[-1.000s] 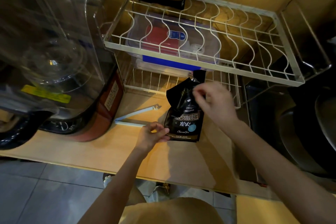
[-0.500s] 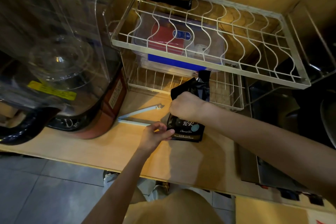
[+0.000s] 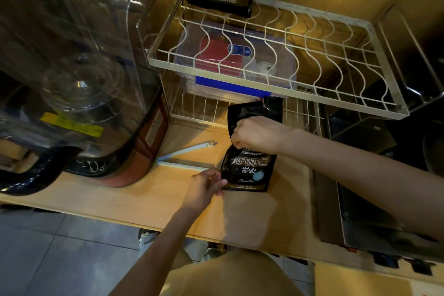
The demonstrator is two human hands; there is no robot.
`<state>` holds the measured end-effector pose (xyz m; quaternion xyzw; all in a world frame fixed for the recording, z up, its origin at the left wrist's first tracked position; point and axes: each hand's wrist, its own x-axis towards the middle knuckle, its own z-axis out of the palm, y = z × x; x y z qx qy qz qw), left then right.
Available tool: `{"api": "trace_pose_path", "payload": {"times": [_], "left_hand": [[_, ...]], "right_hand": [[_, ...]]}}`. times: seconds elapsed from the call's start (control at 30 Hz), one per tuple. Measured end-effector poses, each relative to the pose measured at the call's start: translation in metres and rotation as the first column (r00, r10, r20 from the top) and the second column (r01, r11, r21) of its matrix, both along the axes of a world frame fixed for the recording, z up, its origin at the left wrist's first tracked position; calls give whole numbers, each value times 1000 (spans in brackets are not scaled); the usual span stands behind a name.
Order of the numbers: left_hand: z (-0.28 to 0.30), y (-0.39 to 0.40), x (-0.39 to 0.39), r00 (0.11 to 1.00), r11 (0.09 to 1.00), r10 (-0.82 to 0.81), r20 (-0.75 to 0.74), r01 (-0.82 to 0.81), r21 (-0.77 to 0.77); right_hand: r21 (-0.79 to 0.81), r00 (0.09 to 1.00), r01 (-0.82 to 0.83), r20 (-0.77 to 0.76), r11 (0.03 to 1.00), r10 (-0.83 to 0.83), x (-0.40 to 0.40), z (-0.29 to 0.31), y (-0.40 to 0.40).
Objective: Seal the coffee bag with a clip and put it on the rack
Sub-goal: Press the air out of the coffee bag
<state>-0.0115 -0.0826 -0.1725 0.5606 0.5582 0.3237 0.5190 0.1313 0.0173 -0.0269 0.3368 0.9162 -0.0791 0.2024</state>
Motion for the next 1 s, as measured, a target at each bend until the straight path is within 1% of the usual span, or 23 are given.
{"api": "trace_pose_path", "payload": {"times": [0.07, 0.17, 0.27, 0.4, 0.47, 0.53, 0.6, 0.67, 0.7, 0.8, 0.87, 1.0], "left_hand": [[-2, -3, -2, 993, 993, -66, -99, 75, 90], [-1, -4, -4, 978, 975, -113, -174, 142, 169], [1, -1, -5, 970, 964, -123, -208, 166, 205], [3, 7, -7, 940, 951, -201, -276, 255, 174], [7, 17, -11, 891, 929, -286, -354, 348, 124], [17, 26, -13, 847, 911, -322, -424, 398, 104], [30, 32, -12, 874, 927, -262, -409, 346, 144], [41, 33, -7, 914, 941, -195, -355, 277, 196], [43, 32, -5, 924, 939, -186, -334, 267, 215], [45, 28, -2, 926, 913, -232, -299, 313, 262], [46, 27, 0, 919, 899, -262, -296, 344, 273], [52, 25, 6, 917, 886, -287, -278, 364, 288]], "right_hand": [[-12, 996, 60, -60, 998, -60, 2, 3, -2], [-26, 984, 113, -136, 993, -115, 3, 9, -6], [-19, 983, 135, -126, 991, -136, 5, 16, -6], [53, 987, 124, -112, 991, -118, 6, 19, -9], [53, 992, 84, -97, 995, -79, 3, 18, -14], [53, 994, 67, -95, 996, -61, 1, 19, -18], [72, 995, 50, -90, 996, -43, 0, 20, -20], [89, 997, 23, -80, 996, -16, 0, 21, -23], [93, 997, 7, -72, 996, 0, 0, 21, -25], [113, 997, -49, -55, 992, 55, 1, 24, -31], [154, 997, -68, -14, 986, 71, 2, 29, -30], [235, 995, -54, 91, 971, 33, 9, 36, -30]]}}
